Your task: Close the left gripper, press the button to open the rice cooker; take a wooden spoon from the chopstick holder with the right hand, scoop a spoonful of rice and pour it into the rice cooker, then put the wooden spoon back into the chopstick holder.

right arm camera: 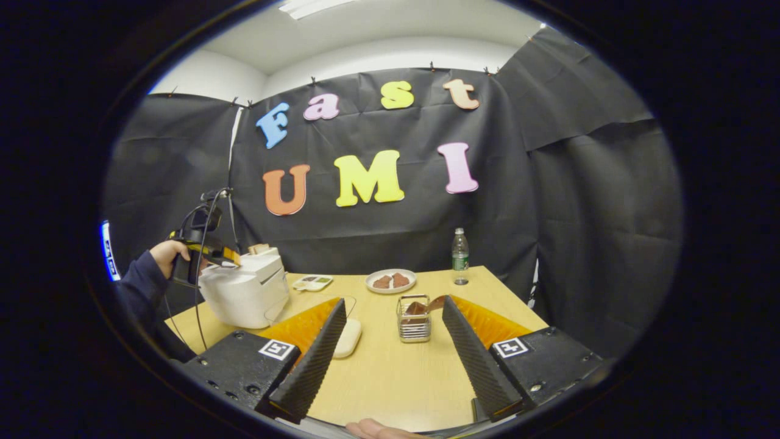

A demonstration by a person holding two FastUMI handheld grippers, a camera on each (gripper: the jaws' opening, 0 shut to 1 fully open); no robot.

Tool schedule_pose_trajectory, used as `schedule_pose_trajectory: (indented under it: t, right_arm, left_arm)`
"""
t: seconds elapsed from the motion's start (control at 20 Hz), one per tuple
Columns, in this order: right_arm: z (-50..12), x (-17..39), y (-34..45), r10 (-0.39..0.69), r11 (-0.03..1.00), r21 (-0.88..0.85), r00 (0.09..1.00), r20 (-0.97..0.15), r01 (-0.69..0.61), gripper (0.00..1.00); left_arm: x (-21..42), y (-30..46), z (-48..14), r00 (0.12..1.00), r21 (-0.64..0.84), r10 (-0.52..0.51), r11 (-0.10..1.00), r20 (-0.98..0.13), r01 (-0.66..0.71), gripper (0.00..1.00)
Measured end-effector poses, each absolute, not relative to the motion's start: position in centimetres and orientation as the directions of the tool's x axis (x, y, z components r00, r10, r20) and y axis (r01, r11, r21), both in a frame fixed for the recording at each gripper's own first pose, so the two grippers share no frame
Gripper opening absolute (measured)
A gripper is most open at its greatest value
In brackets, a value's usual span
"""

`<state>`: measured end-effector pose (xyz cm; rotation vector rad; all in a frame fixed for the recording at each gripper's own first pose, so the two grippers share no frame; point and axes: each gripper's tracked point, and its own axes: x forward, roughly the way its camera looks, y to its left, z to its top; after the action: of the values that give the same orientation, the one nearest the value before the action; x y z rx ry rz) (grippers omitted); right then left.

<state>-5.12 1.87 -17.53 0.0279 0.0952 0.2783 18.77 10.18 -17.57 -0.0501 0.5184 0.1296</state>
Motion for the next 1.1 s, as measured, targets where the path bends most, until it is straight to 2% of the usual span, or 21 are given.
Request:
schedule_pose_trajectory:
  t: [0.1, 0.55, 0.8, 0.95, 1.1]
  right_arm:
    - [-17.2, -5.4, 2.3, 0.282, 0.959, 0.038, 0.955, -0.088, -0.28, 1.0]
    - [-15.7, -6.4, 2.9, 0.267, 0.964, -0.005, 0.962, -0.059, -0.267, 1.0]
    - [-13.5, -6.3, 2.8, 0.249, 0.967, -0.045, 0.969, -0.012, -0.249, 1.0]
    - [-12.0, -6.0, 2.6, 0.235, 0.97, -0.065, 0.972, 0.022, -0.233, 1.0]
    - [-11.5, -5.4, 2.1, 0.203, 0.976, -0.085, 0.978, 0.036, -0.2, 1.0]
  left_arm:
    - [18.1, 10.2, -18.3, 0.846, -0.01, 0.108, 0.991, -0.521, -0.133, 0.98]
    - [17.2, 9.8, -18.8, 0.868, -0.04, 0.069, 0.994, -0.492, -0.102, 0.99]
    - [17.6, 10.0, -18.4, 0.897, -0.024, 0.091, 0.993, -0.434, -0.112, 0.99]
    - [17.1, 9.6, -17.8, 0.912, -0.017, 0.071, 0.996, -0.404, -0.085, 0.98]
    - [14.3, 9.0, -15.4, 0.937, -0.048, 0.066, 0.995, -0.342, -0.087, 0.97]
